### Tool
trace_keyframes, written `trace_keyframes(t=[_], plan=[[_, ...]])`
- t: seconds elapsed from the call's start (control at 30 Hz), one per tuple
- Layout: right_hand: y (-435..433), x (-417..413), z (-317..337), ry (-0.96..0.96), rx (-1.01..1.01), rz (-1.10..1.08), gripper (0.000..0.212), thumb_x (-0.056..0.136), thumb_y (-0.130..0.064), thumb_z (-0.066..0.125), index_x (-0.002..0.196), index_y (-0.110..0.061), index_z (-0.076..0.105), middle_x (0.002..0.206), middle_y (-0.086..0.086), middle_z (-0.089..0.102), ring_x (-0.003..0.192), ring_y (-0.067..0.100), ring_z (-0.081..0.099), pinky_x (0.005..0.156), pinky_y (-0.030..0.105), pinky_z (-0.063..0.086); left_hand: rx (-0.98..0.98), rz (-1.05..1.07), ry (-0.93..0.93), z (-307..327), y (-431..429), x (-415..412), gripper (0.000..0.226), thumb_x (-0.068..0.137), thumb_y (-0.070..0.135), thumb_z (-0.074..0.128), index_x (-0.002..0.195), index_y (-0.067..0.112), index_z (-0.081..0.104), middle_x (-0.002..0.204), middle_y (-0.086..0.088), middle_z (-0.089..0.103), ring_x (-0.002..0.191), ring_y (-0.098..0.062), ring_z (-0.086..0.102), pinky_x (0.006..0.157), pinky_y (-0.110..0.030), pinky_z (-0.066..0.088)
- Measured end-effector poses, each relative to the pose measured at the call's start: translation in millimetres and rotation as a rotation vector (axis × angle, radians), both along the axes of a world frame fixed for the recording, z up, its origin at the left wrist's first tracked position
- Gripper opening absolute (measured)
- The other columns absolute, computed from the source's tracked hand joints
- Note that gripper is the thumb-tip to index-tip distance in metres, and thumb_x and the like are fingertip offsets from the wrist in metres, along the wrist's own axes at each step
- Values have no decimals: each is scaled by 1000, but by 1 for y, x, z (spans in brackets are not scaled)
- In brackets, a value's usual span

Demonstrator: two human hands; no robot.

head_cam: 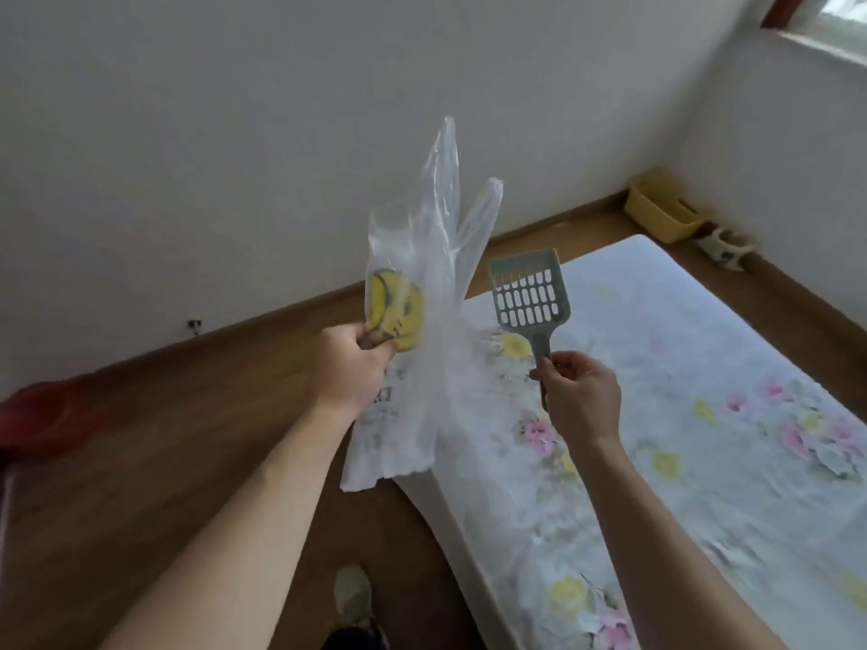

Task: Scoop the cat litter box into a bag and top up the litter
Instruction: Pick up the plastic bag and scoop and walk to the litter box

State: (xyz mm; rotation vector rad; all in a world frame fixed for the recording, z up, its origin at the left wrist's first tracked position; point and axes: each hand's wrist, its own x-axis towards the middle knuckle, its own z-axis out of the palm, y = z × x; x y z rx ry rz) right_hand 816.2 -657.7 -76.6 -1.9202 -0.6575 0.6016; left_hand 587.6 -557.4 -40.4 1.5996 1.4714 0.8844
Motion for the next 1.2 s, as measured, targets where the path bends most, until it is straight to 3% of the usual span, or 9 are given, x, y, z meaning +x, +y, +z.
trace_keyframes(t=[0.07,0.17,0.23,0.33,0.5,0.67,0.83,1.07,1.2], plan=[[45,-21,-5,2,-5,50,13,88,-22,65,78,-21,73,65,-7,73,56,12,58,62,33,47,6,31,3,-3,37,-24,11,82,18,77,81,7,76,73,-5,73,64,-16,63,53,-23,48],[112,-59,-12,19,-7,69,13,86,-26,64,81,-20,74,63,-9,72,57,12,59,60,32,46,24,63,38,-8,96,-62,13,82,20,76,82,7,76,71,-2,72,62,-11,63,50,-16,44],[152,-83,-14,36,-1,66,12,88,-24,65,83,-19,74,64,-8,72,55,12,58,58,32,47,27,80,63,-11,136,-85,16,82,21,76,78,6,74,68,-5,71,62,-16,64,52,-20,45],[205,-112,-9,50,16,61,13,91,-20,63,84,-15,73,63,-6,70,52,13,56,54,29,42,30,64,78,-10,189,-114,14,83,22,76,84,9,75,66,7,67,60,-6,62,49,-19,41],[284,-139,0,31,16,60,13,92,-21,62,85,-18,72,66,-4,71,60,15,59,58,30,45,52,49,112,-6,273,-139,17,82,24,77,87,8,75,67,9,66,61,-3,60,50,-17,38],[369,-143,0,26,16,32,14,93,-22,61,86,-18,72,65,-5,68,60,15,60,56,29,44,74,5,137,-7,362,-138,18,82,26,77,87,9,75,71,5,69,63,-5,62,51,-16,39],[465,-131,-10,29,37,-13,11,93,-22,62,86,-21,71,75,-5,73,66,19,65,60,34,55,81,-48,131,-9,457,-124,13,83,27,76,86,14,75,73,9,71,68,-5,66,54,-16,44],[558,-115,0,42,40,-80,11,96,-20,62,89,-18,70,78,-1,72,62,17,62,48,23,46,81,-141,144,0,575,-99,11,84,26,75,87,16,75,72,14,69,68,2,63,53,-11,42],[600,-97,6,16,22,-125,13,96,-22,61,86,-21,69,77,-1,72,61,17,62,48,19,44,72,-216,126,6,631,-70,9,84,23,75,77,18,71,66,14,65,62,0,61,49,-5,37]])
